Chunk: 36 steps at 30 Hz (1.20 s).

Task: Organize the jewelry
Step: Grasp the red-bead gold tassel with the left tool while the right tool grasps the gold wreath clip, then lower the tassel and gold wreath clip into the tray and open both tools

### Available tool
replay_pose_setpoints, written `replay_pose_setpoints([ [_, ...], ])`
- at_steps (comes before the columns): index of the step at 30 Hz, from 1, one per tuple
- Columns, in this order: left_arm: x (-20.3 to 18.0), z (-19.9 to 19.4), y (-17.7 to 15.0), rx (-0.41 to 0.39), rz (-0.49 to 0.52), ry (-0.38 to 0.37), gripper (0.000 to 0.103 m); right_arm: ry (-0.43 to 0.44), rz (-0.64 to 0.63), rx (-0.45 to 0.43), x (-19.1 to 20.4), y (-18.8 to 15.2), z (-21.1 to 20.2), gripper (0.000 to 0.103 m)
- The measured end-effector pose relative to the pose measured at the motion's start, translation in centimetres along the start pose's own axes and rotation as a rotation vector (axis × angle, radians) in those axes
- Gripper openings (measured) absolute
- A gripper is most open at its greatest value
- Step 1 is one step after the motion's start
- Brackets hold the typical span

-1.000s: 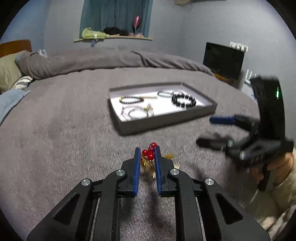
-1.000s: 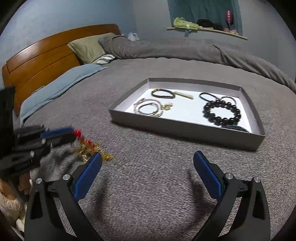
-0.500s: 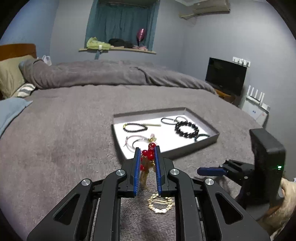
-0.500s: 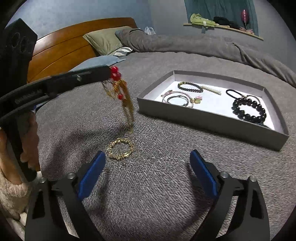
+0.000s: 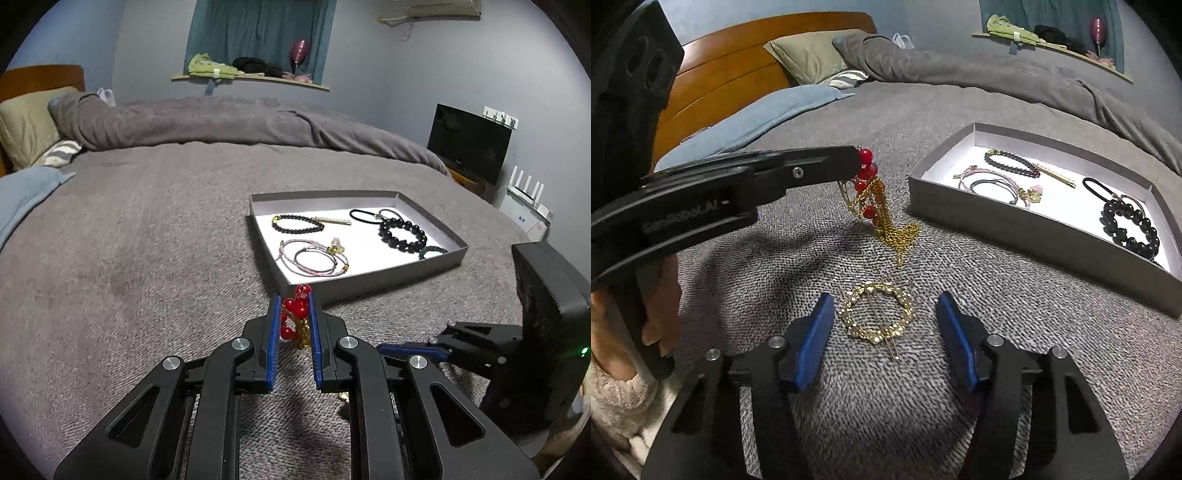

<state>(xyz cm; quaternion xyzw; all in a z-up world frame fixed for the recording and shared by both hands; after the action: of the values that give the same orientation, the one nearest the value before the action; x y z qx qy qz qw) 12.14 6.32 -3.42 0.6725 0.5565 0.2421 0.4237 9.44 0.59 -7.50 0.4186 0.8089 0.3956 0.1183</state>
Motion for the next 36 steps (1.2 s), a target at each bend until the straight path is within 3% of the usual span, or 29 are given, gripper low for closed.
replay_pose_setpoints([
  [2,0.1,0.0,-0.1,0.001,0.0,-0.001,0.016,-0.009,-0.02,0.005,0.2,-0.1,0.3,0.042],
  [11,-0.2,-0.2,-0.1,-0.001,-0.003,-0.021,0.016,-0.01,-0.01,-0.027,-0.6,0.4,-0.7,0.042],
  [15,-1.4,-0.4,0.8,-0.005,0.044,-0.018,0.016,-0.027,0.015,-0.067,-2.1,1.6,-2.3,0.042],
  [22,-3.9,1.2,3.8,-0.006,0.098,-0.05,0.016,-0.136,0.099,-0.163,-9.6,5.0,-5.9,0.042],
  [29,-6.3,5.4,8.1,-0.003,0.1,-0.093,0.016,-0.189,0.152,-0.15,-16.1,5.8,-5.7,0.042],
  [36,-8.4,10.3,11.1,0.017,0.048,-0.144,0.016,-0.198,0.115,-0.11,-18.0,6.2,-3.4,0.042],
])
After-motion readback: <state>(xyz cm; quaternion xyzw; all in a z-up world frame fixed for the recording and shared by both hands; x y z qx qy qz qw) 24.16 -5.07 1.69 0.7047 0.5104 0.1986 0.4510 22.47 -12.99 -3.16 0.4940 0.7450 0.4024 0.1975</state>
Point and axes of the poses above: each gripper's, at about its wrist camera, not at the fingertips, and z roughly the way its jaws point, x to its left, y to its top, the point moved 10 cm from there along z, roughly the way its jaws point, and after that the axes turned 4 degrees about -x, right-handed, at the moved point
